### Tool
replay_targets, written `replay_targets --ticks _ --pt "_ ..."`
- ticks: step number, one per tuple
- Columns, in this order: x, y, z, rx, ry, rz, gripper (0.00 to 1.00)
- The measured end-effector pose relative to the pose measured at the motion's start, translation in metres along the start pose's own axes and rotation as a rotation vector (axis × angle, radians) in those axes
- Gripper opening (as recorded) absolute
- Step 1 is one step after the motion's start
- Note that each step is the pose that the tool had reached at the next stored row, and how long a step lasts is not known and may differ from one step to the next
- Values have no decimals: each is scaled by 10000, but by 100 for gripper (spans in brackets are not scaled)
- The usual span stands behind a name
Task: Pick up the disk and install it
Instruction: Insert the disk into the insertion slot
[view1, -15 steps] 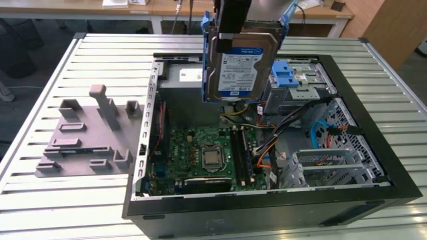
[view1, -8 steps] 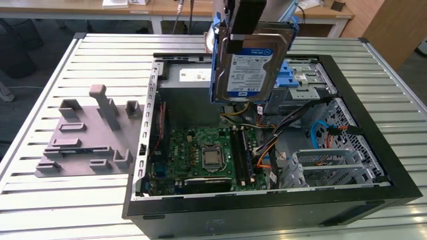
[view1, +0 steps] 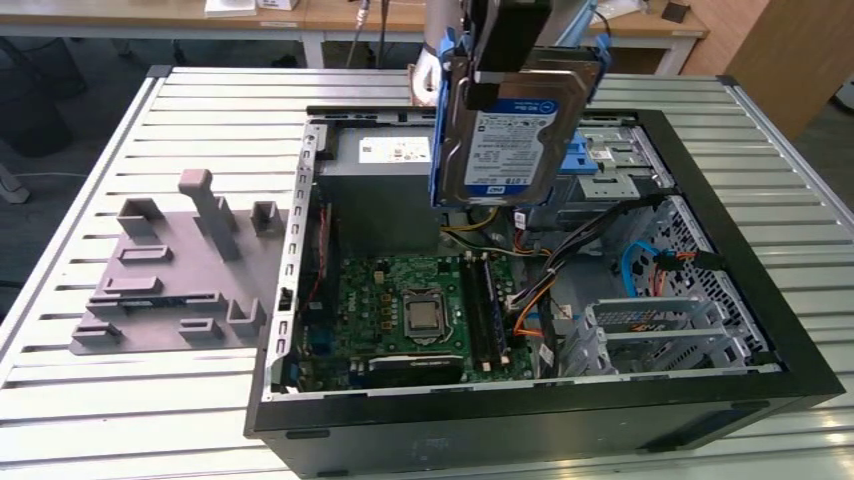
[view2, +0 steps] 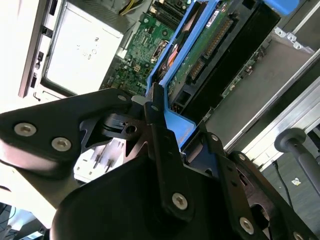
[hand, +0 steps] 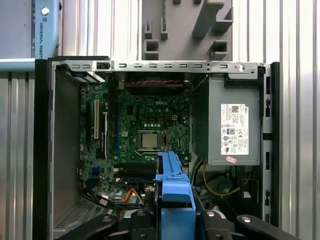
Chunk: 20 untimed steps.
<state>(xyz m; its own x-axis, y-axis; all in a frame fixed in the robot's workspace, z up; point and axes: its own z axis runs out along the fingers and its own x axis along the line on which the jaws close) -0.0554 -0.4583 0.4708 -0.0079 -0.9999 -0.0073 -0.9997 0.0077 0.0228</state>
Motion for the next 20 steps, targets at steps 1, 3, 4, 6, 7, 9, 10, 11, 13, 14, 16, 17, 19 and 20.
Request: replay_targets --ticks 1,3,4,6,7,9,10,11,13,14,16,17,19,20 --pt "10 -1 3 0 1 0 36" --pt "51 -2 9 1 -2 0 36" --pt "75 -2 12 1 -1 0 36" --pt "125 -3 16 2 -3 0 36" --pt "147 -3 16 1 -1 -1 36" --pt "183 -4 18 1 -1 0 36" --pt "200 -5 20 1 -2 0 36" --pt "213 -9 22 1 -1 1 36" --pt "224 -33 31 2 -4 0 36" --pt "226 -50 32 2 -2 0 36" --pt "238 -80 36 1 0 1 36" --pt "251 -90 39 1 -1 0 36" --pt "299 -98 49 1 -1 0 36" --pt "327 -100 55 1 -2 0 36"
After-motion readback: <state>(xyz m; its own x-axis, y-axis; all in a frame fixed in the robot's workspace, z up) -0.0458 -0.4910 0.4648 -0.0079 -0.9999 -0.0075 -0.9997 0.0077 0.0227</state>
